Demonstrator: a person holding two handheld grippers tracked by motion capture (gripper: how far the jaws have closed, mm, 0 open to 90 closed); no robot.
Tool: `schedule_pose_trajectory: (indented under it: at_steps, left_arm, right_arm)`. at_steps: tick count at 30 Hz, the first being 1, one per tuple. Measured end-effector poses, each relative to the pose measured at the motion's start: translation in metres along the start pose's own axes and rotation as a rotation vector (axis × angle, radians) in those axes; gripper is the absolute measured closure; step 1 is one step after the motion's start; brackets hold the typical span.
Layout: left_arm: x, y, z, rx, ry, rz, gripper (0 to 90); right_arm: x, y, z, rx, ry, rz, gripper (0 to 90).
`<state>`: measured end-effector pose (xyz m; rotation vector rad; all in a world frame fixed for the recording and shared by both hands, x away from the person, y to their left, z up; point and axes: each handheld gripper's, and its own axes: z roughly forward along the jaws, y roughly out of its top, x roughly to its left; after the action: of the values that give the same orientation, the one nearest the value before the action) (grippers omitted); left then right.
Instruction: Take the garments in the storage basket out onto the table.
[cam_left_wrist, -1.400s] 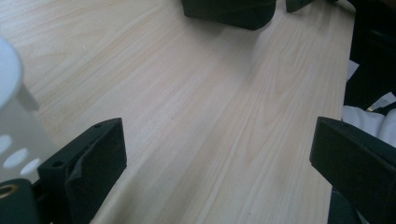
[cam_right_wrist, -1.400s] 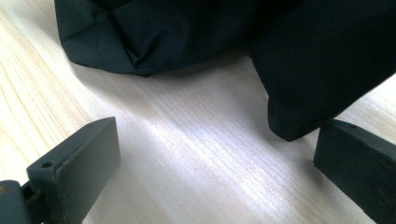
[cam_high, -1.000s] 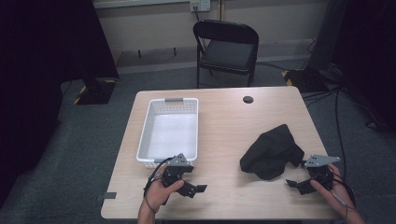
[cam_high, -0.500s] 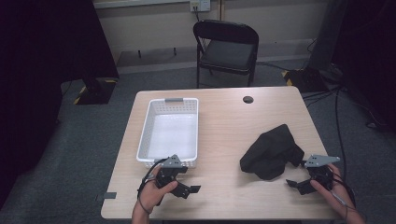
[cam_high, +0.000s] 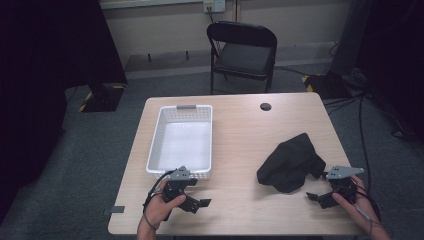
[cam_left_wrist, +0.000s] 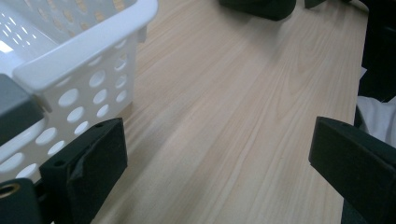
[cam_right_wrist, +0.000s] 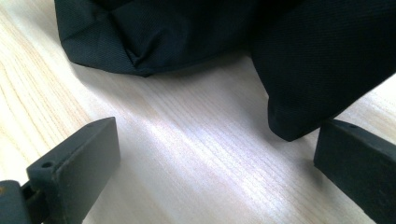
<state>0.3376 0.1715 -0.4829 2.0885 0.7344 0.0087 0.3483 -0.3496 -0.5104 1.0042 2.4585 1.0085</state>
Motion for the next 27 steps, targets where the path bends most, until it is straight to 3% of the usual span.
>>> schedule_pose_trajectory:
  at_steps: [19, 27]
  left_arm:
    - [0.01, -0.013, -0.018, -0.007, 0.065, -0.023, 3.8]
    - [0.012, -0.016, -0.02, -0.017, 0.067, -0.031, 3.8]
  right_arm:
    - [0.0, 0.0, 0.0, 0.0, 0.0, 0.0, 0.0]
    - [0.0, 0.0, 0.0, 0.0, 0.0, 0.0, 0.0]
